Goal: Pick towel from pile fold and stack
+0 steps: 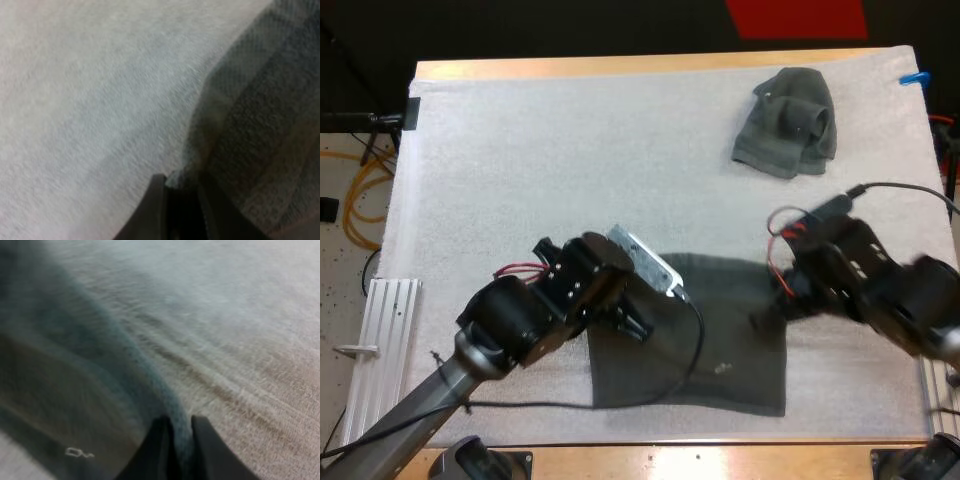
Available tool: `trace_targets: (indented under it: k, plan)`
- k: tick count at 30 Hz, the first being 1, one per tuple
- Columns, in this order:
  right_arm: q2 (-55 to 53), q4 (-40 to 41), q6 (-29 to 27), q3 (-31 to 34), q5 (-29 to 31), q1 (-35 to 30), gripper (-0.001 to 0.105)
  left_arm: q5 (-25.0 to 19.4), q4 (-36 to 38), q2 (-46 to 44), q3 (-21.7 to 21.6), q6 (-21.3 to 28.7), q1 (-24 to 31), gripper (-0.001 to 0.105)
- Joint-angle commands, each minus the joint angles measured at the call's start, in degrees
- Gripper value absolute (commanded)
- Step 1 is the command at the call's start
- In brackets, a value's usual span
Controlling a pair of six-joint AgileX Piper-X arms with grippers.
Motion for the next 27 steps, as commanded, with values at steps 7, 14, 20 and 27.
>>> trace_targets:
  k: [7,14,20,27]
  plan:
    - [13.84,-23.32,-2.17,1.4,-4.73,-9.95,0.0,6.76,-26.32,6.77,7.14,12.25,14.32,0.0]
    - [24.12,-31.48,-0.96,1.13,-5.62,-13.56,0.0,22.44,-41.11,18.79,7.28,12.97,25.85,0.0]
    - [29.88,-37.22,0.89,1.13,-6.36,-14.58,0.0,26.32,-45.4,26.74,7.28,12.97,29.31,0.0]
    - [33.88,-41.98,0.88,1.13,-3.27,-14.57,0.0,26.32,-47.08,30.04,7.28,14.73,30.01,0.002]
